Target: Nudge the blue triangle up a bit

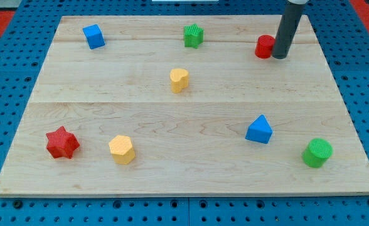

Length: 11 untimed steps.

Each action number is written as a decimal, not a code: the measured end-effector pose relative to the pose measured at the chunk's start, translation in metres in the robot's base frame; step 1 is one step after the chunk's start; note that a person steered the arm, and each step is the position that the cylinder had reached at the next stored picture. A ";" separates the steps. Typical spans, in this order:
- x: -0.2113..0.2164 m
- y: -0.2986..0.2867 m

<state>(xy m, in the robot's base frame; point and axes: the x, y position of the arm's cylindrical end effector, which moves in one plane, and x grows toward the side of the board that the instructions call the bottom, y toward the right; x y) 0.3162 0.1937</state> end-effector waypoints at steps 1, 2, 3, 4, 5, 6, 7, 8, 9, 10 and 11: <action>0.006 0.031; 0.067 0.066; 0.137 0.053; 0.196 0.036; 0.201 -0.007; 0.221 -0.027; 0.247 -0.047; 0.235 -0.049; 0.211 -0.047; 0.211 -0.058; 0.211 -0.066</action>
